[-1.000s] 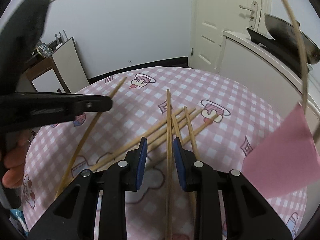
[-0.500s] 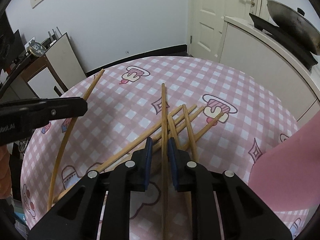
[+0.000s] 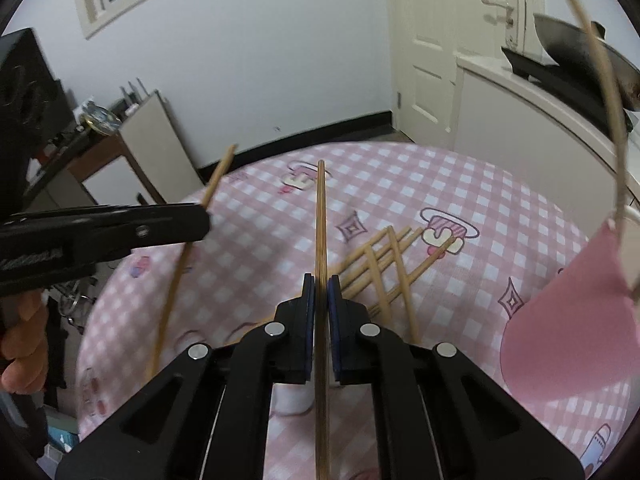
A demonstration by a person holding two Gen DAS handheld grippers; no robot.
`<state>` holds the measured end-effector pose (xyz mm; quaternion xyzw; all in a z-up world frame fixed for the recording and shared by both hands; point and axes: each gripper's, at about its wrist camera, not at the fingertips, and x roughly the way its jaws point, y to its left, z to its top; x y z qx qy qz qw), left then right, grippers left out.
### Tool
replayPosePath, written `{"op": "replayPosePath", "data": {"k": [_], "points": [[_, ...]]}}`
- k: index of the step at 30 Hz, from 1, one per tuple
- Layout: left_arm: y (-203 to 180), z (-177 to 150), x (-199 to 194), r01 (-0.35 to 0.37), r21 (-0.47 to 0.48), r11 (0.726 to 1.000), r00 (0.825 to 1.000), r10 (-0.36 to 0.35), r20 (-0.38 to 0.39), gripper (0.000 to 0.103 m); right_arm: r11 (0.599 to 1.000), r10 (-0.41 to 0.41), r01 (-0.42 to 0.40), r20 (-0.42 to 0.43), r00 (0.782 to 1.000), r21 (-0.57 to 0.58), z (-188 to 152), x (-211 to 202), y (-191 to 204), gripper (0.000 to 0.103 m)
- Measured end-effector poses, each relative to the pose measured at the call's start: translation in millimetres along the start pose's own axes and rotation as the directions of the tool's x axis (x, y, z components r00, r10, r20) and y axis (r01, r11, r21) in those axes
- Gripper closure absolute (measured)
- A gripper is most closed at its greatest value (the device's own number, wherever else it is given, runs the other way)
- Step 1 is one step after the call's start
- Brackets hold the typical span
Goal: Organize utensils
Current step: 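Close the right tool on a chopstick while the left tool lifts its chopstick, then carry both held chopsticks upright over the pink cup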
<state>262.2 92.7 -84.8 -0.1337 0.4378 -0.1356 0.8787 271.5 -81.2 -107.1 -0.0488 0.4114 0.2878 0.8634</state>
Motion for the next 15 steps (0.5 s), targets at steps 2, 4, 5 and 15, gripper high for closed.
{"op": "replayPosePath", "data": {"k": [2, 4, 5, 15], "points": [[-10.5, -0.6, -10.2, 0.010, 0.021, 1.000, 1.000, -0.010, 0.017, 0.098, 1.000, 0.012, -0.011, 0.027, 1.000, -0.015, -1.4, -12.8, 5.3, 0.098], [-19.7, -1.6, -19.3, 0.018, 0.040, 0.999, 0.999, -0.019, 0.033, 0.098, 0.999, 0.019, -0.017, 0.060, 0.998, -0.028, -2.8, -27.8, 10.4, 0.098], [-24.9, -2.4, -24.2, 0.021, 0.053, 0.998, 0.999, -0.023, 0.041, 0.098, 0.999, 0.024, -0.021, 0.081, 0.996, -0.034, -3.4, -37.4, 12.6, 0.098], [-69.3, -9.6, -72.1, 0.075, 0.135, 0.988, 0.987, -0.093, 0.132, 0.098, 0.997, 0.028, -0.010, 0.229, 0.973, -0.080, -12.0, -114.1, 21.4, 0.098]]}}
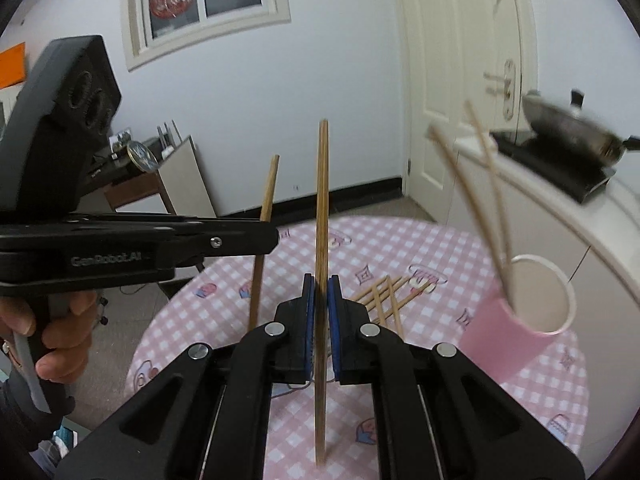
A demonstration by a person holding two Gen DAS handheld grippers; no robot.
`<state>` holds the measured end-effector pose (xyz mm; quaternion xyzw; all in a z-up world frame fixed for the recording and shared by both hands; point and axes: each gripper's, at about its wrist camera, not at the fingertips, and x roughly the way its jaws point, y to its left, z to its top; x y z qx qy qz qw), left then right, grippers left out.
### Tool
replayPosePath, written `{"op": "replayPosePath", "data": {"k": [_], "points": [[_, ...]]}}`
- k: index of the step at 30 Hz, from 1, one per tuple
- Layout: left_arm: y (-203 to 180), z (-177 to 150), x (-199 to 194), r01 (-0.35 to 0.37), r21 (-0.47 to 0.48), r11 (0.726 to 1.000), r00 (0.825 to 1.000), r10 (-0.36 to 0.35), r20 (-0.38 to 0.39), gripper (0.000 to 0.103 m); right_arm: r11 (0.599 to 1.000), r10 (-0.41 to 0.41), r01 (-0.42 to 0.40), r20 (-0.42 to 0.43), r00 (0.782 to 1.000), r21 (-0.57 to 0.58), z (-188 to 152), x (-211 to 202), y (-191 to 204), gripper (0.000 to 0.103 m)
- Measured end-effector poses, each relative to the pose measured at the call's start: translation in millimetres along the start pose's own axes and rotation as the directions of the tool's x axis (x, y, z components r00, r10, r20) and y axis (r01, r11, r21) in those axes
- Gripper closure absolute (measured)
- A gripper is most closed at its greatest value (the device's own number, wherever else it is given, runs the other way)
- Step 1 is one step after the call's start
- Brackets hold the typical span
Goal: Organize utensils
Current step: 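Carry both held chopsticks upright over the pink cup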
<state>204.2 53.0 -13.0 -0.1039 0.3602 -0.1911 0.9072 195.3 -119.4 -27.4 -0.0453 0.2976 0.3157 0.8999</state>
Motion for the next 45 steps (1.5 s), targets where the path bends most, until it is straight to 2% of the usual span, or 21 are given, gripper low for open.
{"op": "replayPosePath", "data": {"k": [4, 6, 13, 17, 19, 23, 26, 29, 31, 33, 37, 45], "points": [[-20.7, 2.6, -19.1, 0.042, 0.034, 0.999, 0.997, -0.044, 0.068, 0.098, 1.000, -0.010, 0.011, 0.057, 0.998, -0.009, 4.3, -29.5, -0.4, 0.098], [-32.1, 4.6, -26.4, 0.040, 0.053, 0.998, 0.993, -0.046, 0.112, 0.098, 1.000, -0.019, 0.019, 0.084, 0.996, -0.008, 7.3, -43.7, -2.9, 0.098], [-71.1, 16.1, -39.3, 0.051, 0.128, 0.990, 0.964, -0.083, 0.252, 0.098, 0.996, -0.087, 0.088, 0.155, 0.984, 0.004, 18.6, -81.7, -21.2, 0.098], [-92.5, 25.3, -38.1, 0.055, 0.156, 0.986, 0.934, -0.106, 0.340, 0.098, 0.989, -0.149, 0.149, 0.193, 0.970, 0.015, 25.1, -103.1, -37.5, 0.098], [-99.7, 31.2, -36.8, 0.091, 0.148, 0.985, 0.912, -0.142, 0.386, 0.098, 0.985, -0.173, 0.171, 0.210, 0.962, 0.027, 26.7, -109.4, -43.7, 0.098], [-109.7, 42.3, -29.4, 0.114, 0.124, 0.986, 0.870, -0.159, 0.466, 0.098, 0.972, -0.234, 0.228, 0.246, 0.941, 0.051, 35.0, -121.8, -60.3, 0.098], [-114.6, 50.0, -22.5, 0.115, 0.094, 0.989, 0.850, -0.147, 0.505, 0.098, 0.965, -0.261, 0.255, 0.263, 0.929, 0.056, 38.7, -125.0, -67.4, 0.098], [-120.3, 56.1, -14.7, 0.105, 0.079, 0.991, 0.837, -0.131, 0.531, 0.098, 0.958, -0.285, 0.281, 0.281, 0.917, 0.054, 42.6, -122.3, -72.4, 0.098], [-126.4, 58.9, -6.7, 0.065, 0.078, 0.995, 0.828, -0.097, 0.553, 0.098, 0.949, -0.312, 0.312, 0.297, 0.902, 0.050, 44.7, -118.7, -75.9, 0.098], [-129.8, 59.6, 0.8, 0.049, 0.078, 0.996, 0.822, -0.084, 0.563, 0.098, 0.943, -0.329, 0.330, 0.309, 0.892, 0.052, 45.2, -115.1, -81.0, 0.098], [-134.2, 59.3, 18.9, 0.012, 0.078, 0.997, 0.816, -0.055, 0.575, 0.098, 0.944, -0.330, 0.319, 0.323, 0.887, 0.089, 42.2, -108.2, -97.0, 0.098], [-137.6, 45.5, 58.6, -0.062, 0.121, 0.991, 0.849, -0.011, 0.528, 0.097, 0.938, -0.346, 0.318, 0.290, 0.892, 0.141, 25.0, -82.9, -118.8, 0.098]]}}
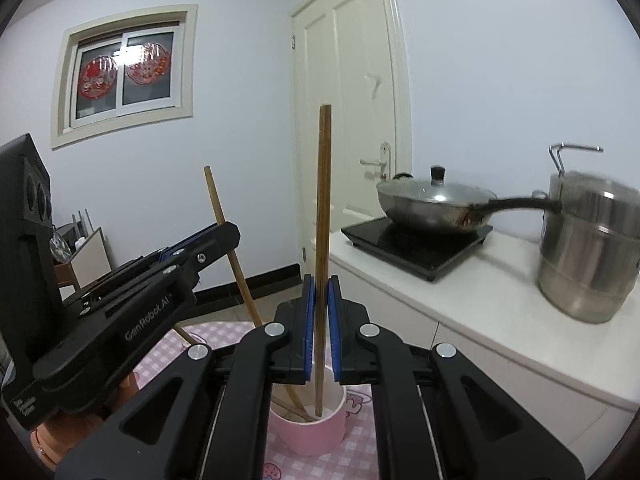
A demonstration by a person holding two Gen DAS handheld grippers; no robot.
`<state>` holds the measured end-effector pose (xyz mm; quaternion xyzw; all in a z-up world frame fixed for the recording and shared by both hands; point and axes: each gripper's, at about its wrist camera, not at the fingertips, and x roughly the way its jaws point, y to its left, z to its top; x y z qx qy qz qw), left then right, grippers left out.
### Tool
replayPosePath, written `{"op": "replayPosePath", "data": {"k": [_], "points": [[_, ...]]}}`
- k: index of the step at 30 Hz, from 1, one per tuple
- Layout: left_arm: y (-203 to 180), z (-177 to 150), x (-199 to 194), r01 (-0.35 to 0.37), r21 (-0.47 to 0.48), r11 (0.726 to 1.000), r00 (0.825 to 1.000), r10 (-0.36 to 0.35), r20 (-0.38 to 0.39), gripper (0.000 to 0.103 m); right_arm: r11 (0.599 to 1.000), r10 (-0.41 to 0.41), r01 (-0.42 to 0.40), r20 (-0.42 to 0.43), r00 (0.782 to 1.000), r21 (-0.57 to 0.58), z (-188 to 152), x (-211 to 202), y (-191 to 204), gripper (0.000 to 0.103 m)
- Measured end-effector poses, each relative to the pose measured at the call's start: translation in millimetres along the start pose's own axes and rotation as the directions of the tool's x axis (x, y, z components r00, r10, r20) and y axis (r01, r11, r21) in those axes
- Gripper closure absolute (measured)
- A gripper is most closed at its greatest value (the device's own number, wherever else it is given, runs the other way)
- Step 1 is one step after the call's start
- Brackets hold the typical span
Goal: Organize utensils
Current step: 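Carry both held chopsticks upright over the pink cup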
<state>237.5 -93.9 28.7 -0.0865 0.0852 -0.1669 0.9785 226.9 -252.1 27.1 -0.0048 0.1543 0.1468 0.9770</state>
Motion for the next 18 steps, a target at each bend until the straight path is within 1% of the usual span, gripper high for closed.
{"op": "replayPosePath", "data": {"k": [3, 8, 10, 15, 18], "points": [[-0.1, -8.3, 3.4, 0.007, 0.011, 1.000, 1.000, -0.006, -0.026, 0.097, 1.000, -0.019, 0.019, -0.014, 1.000, -0.002, -11.1, 6.7, -0.9, 0.098], [-0.8, -16.7, 8.2, 0.005, 0.048, 0.999, 0.999, -0.002, -0.054, 0.097, 1.000, -0.013, 0.014, -0.050, 0.999, 0.019, -24.0, 14.7, -2.6, 0.098], [0.8, -19.9, 10.2, 0.011, 0.049, 0.999, 0.998, -0.008, -0.069, 0.097, 1.000, -0.012, 0.014, -0.064, 0.998, 0.024, -28.6, 16.6, -2.5, 0.098], [3.2, -24.8, 17.8, 0.020, 0.060, 0.998, 0.990, -0.012, -0.138, 0.097, 1.000, -0.016, 0.019, -0.097, 0.995, 0.024, -36.7, 21.0, -1.5, 0.098], [6.0, -25.2, 17.9, 0.044, 0.042, 0.998, 0.986, -0.037, -0.164, 0.097, 0.999, -0.017, 0.021, -0.112, 0.994, 0.028, -40.7, 21.4, -0.9, 0.098]]}}
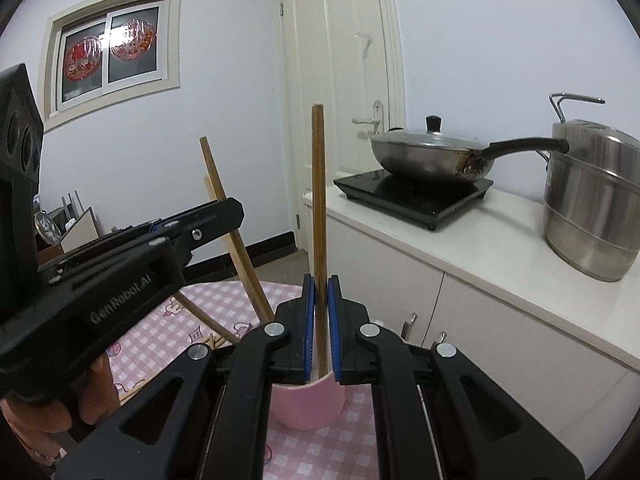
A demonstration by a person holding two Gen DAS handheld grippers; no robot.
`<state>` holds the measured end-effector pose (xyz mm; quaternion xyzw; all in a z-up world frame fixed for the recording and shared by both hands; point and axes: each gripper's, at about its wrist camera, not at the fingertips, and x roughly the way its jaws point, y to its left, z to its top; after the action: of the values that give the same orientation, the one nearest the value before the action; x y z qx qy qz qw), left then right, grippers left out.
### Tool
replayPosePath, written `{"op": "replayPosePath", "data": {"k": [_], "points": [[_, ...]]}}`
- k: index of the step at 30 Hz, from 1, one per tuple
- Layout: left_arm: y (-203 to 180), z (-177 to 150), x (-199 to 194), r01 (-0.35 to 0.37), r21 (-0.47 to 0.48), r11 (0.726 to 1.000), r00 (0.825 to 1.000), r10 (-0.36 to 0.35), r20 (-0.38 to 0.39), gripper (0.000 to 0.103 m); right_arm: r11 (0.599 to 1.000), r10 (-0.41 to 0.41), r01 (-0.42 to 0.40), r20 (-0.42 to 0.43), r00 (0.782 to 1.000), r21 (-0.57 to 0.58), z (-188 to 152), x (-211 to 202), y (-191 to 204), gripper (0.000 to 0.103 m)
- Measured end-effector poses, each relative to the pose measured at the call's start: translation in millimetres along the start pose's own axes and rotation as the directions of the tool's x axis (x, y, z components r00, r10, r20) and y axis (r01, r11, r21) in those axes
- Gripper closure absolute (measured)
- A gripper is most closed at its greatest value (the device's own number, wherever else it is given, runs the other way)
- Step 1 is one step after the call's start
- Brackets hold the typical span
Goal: Organize utensils
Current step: 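Carry both held chopsticks upright over the pink cup, then open both tools to drop the chopsticks into the pink cup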
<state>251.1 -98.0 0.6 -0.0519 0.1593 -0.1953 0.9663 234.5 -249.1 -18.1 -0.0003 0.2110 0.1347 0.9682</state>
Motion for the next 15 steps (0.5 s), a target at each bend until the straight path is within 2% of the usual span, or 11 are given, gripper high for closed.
{"op": "replayPosePath", "data": {"k": [12, 14, 15], "points": [[-5.6, 6.6, -9.7, 0.014, 0.024, 1.000, 1.000, -0.014, -0.021, 0.096, 1.000, -0.003, 0.003, -0.007, 1.000, 0.026, -0.4, -9.2, -2.8, 0.097], [-5.1, 6.6, -12.1, 0.017, 0.020, 1.000, 0.999, -0.016, -0.034, 0.083, 1.000, -0.002, 0.002, -0.013, 1.000, 0.031, -0.7, -10.8, -4.7, 0.097], [-4.2, 6.6, -14.4, 0.020, 0.011, 1.000, 0.999, -0.020, -0.036, 0.068, 0.999, -0.001, 0.001, -0.014, 1.000, 0.035, -1.0, -12.5, -5.3, 0.097]]}}
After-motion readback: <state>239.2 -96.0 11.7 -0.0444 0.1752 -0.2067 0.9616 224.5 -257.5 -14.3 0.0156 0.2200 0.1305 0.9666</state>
